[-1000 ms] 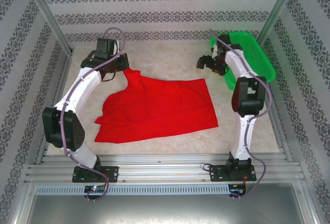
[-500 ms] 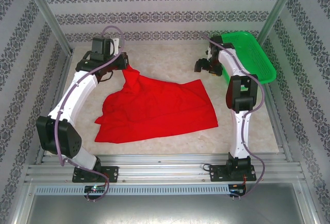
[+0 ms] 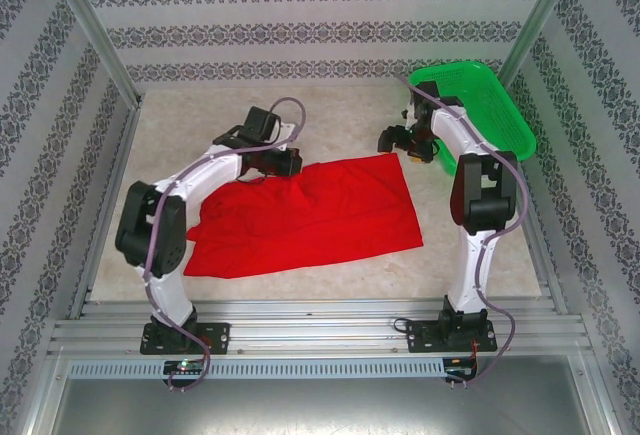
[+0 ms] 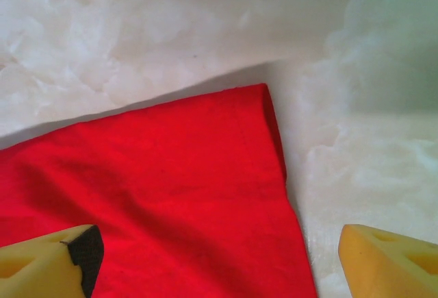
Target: Fold and stack the t-shirts
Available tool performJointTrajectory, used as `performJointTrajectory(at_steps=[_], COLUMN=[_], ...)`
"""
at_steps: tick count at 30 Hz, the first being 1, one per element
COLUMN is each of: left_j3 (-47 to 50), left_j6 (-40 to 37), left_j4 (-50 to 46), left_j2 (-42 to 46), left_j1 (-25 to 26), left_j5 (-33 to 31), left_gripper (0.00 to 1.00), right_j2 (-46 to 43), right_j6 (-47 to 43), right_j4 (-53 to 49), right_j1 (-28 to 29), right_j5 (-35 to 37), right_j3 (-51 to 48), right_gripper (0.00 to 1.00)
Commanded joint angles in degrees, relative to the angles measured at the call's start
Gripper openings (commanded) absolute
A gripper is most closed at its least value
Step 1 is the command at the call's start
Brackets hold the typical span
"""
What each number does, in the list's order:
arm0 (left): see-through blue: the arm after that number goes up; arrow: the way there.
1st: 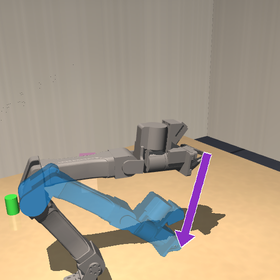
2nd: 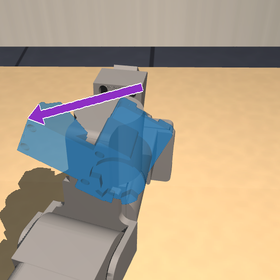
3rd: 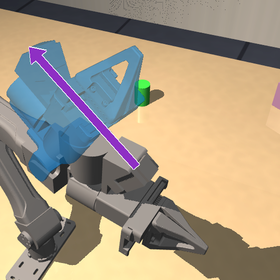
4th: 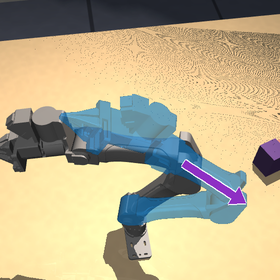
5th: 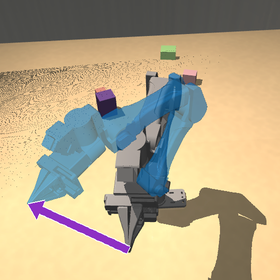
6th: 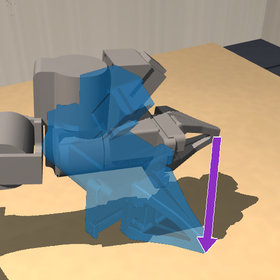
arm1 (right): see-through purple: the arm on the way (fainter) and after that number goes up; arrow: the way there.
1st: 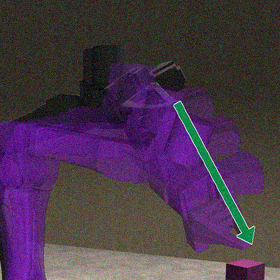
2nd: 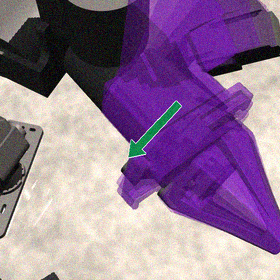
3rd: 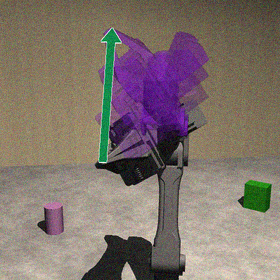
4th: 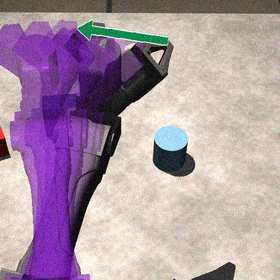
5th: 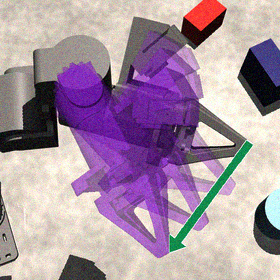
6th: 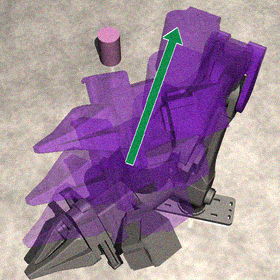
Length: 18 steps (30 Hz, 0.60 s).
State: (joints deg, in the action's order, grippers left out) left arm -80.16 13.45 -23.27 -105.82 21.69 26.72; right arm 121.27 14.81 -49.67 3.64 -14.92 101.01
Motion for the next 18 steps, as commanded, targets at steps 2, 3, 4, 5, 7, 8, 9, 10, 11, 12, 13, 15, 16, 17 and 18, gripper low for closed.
performJointTrajectory(at_steps=[2,3,4,5,7,8,9,10,11,12,13,15,16,17,18], left_j3=[-8.03,-9.71,-11.31,-12.94,-15.96,-17.37,-18.73,-20.26,-21.61,-22.52,-23.28,-24.54,-25.56,-26.85,-28.87], left_j6=[-2.48,-2.87,-3.12,-3.42,-3.35,-3.3,-3.17,-3.04,-2.79,-2.42,-1.81,-0.71,-0.28,0.21,0.51], left_j4=[1.32,0.77,0.36,-0.04,-0.41,-0.73,-1.16,-1.7,-1.95,-1.84,-1.34,-0.19,-0.1,-0.66,-1.98], left_j2=[-6.42,-7.87,-9.3,-10.7,-13.18,-14.5,-15.64,-16.78,-17.75,-18.26,-18.75,-19.5,-20.25,-21.27,-22.39], left_j1=[0.13,0.22,0.37,0.49,0.46,0.56,0.61,0.64,0.75,0.77,0.85,0.95,0.98,1.0,0.98], left_j5=[-2.54,-3.04,-4.19,-5.15,-6.64,-7.31,-8.18,-8.67,-8.87,-9.06,-9.8,-10.86,-11.19,-11.62,-12.04], left_gripper=[0.0,0.0,0.0,0.0,0.0,0.0,0.0,0.0,0.01,0.02,0.03,0.07,0.12,0.15,0.15], right_j2=[-1.92,-2.02,-2.1,-2.19,-2.36,-2.41,-2.41,-2.38,-2.37,-2.34,-2.32,-2.18,-2.1,-2.11,-2.11], right_j6=[1.27,1.24,1.19,1.11,1.01,1.03,1.11,1.02,1.1,1.1,1.06,1.1,1.11,1.1,1.1], right_j4=[1.67,1.68,1.76,1.75,1.81,1.81,1.86,2.01,1.99,2.04,2.14,2.27,2.26,2.21,2.25], right_j1=[0.63,0.75,0.83,0.85,1.01,1.16,1.06,1.15,1.21,1.18,1.28,1.26,1.27,1.24,1.24], right_j5=[-2.89,-3.07,-3.25,-3.44,-3.69,-3.84,-3.96,-4.22,-4.32,-4.42,-4.55,-4.85,-5.02,-5.17,-5.24], right_j3=[-2.35,-2.52,-2.57,-2.66,-2.93,-3.01,-3.12,-3.27,-3.44,-3.52,-3.71,-3.94,-3.99,-4.08,-4.07], right_gripper=[0.9,0.9,0.9,0.9,0.9,0.9,0.9,0.9,0.9,0.9,0.9,0.9,0.9,0.9,0.91])
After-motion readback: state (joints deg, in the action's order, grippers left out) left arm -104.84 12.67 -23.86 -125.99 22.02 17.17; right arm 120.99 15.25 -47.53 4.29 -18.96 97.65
